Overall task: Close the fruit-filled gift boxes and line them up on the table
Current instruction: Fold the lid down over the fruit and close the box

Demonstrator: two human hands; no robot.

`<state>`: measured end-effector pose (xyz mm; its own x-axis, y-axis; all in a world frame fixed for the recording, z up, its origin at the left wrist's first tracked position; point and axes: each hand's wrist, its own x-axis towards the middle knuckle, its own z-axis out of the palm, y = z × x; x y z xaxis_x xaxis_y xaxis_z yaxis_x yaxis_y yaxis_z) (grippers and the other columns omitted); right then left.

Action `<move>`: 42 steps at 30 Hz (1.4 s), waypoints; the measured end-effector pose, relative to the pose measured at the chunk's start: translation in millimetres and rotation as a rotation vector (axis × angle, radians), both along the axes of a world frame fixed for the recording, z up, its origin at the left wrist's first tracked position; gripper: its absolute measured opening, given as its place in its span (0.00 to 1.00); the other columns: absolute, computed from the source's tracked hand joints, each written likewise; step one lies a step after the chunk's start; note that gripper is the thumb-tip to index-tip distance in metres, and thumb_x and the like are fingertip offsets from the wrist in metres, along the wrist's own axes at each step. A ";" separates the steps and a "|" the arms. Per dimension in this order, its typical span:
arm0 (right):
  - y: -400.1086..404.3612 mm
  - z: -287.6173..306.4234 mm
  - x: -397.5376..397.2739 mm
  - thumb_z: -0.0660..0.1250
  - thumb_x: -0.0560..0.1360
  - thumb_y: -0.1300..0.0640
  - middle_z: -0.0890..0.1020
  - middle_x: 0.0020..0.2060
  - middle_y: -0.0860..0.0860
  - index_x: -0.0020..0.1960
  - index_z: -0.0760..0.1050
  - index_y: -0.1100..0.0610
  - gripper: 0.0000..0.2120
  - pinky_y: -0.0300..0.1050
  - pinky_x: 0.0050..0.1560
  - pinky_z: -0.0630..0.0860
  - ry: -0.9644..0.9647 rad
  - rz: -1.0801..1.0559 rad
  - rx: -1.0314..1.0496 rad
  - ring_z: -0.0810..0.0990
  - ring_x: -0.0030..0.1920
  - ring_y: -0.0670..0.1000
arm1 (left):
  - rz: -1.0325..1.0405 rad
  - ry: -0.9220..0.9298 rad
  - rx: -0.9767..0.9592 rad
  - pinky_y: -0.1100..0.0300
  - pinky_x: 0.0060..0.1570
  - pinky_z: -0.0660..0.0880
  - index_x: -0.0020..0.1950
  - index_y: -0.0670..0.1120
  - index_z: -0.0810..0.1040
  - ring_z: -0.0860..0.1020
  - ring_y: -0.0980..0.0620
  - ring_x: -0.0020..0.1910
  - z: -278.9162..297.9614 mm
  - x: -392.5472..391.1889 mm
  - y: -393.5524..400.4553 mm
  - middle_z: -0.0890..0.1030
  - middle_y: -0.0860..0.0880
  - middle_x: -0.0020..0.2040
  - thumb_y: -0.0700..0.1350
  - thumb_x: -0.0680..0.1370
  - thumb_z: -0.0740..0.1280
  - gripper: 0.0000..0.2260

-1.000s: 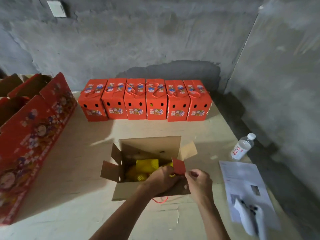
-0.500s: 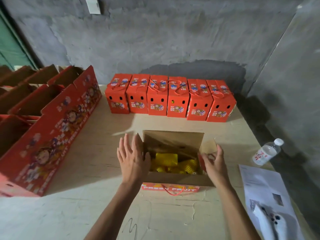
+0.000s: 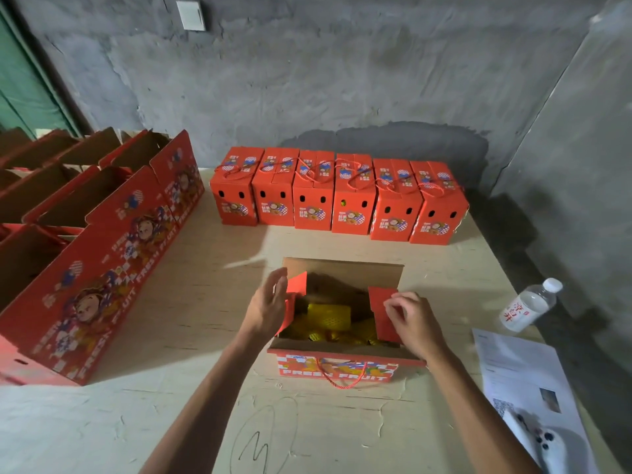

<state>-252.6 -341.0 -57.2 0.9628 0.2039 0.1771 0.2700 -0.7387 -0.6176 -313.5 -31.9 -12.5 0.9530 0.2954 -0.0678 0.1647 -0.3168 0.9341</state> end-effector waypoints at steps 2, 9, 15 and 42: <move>2.1 -5.0 -2.7 0.71 0.79 0.60 0.79 0.60 0.53 0.61 0.83 0.59 0.11 0.43 0.61 0.72 -0.054 -0.001 -0.021 0.75 0.63 0.54 | 0.035 0.051 -0.003 0.55 0.62 0.75 0.63 0.40 0.82 0.81 0.43 0.61 -14.7 8.8 0.7 0.83 0.44 0.59 0.40 0.84 0.61 0.12; 8.6 -20.2 -12.4 0.75 0.75 0.64 0.84 0.54 0.53 0.53 0.86 0.60 0.07 0.54 0.55 0.79 -0.307 -0.081 -0.078 0.82 0.54 0.58 | -0.082 -0.089 0.150 0.73 0.41 0.72 0.48 0.60 0.85 0.80 0.65 0.43 -35.2 2.2 3.0 0.85 0.66 0.44 0.33 0.77 0.69 0.20; 27.3 -12.7 -1.8 0.73 0.75 0.61 0.82 0.51 0.57 0.58 0.79 0.62 0.13 0.51 0.43 0.81 -0.279 -0.246 -0.073 0.81 0.50 0.59 | -0.087 -0.165 0.395 0.62 0.52 0.72 0.45 0.46 0.86 0.80 0.50 0.50 -52.7 16.2 -5.0 0.83 0.51 0.49 0.31 0.73 0.71 0.10; 13.9 -16.5 0.1 0.74 0.73 0.45 0.76 0.71 0.51 0.68 0.80 0.57 0.28 0.56 0.68 0.77 -0.137 0.017 0.061 0.74 0.72 0.51 | -0.001 -0.290 0.698 0.44 0.66 0.66 0.64 0.54 0.84 0.66 0.45 0.71 -76.3 18.6 -10.3 0.73 0.46 0.73 0.52 0.74 0.76 0.18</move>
<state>-252.5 -327.0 -73.7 0.9255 0.2046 0.3188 0.3667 -0.6955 -0.6180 -294.9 -42.2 -88.8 0.9047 0.1767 0.3878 -0.0577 -0.8508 0.5222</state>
